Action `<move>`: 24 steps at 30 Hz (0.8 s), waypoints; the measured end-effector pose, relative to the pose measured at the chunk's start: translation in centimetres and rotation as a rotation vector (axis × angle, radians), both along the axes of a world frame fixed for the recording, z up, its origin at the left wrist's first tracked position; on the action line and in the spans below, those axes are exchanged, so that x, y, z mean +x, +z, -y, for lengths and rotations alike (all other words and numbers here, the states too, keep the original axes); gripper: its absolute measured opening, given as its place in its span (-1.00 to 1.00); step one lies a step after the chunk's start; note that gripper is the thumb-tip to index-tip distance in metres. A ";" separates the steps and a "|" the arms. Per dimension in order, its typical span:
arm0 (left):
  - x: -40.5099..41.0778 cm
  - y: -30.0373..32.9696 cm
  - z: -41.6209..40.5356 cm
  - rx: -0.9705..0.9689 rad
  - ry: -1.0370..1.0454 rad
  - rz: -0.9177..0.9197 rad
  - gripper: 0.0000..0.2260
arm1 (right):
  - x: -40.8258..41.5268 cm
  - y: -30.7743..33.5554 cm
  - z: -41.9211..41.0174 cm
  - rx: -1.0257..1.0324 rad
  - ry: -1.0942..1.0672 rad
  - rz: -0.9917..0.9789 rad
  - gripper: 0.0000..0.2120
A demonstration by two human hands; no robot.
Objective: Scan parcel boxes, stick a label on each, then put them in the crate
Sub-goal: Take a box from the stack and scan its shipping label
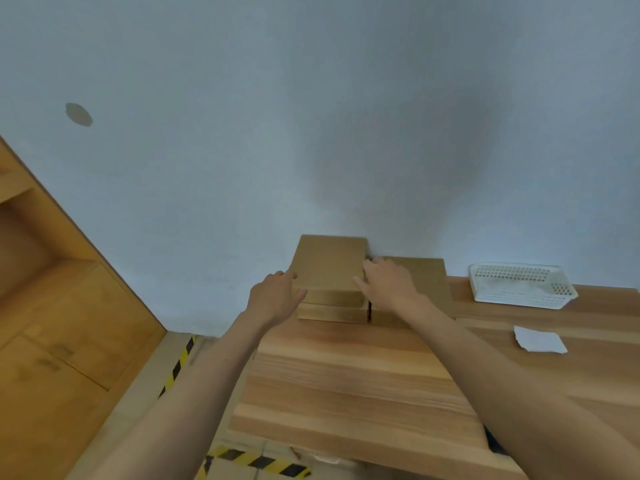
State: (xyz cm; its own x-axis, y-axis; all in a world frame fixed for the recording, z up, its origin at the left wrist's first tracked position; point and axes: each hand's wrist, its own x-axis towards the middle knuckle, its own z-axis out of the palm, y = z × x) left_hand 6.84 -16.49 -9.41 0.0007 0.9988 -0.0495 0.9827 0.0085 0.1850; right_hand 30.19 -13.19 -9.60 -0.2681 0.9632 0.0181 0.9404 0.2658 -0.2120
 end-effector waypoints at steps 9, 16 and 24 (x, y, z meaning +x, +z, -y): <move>-1.9 -5.4 -10.4 -0.162 0.097 0.116 -0.54 | -2.5 -7.5 -9.3 -0.144 -0.089 -0.061 -0.60; -3.7 -11.5 -15.5 -0.273 0.235 0.217 -0.51 | -2.5 -14.1 -12.6 -0.285 -0.229 -0.122 -0.52; -4.5 -16.7 -18.7 -0.245 0.341 0.347 -0.46 | -4.0 -19.1 -14.6 -0.416 -0.364 -0.312 -0.36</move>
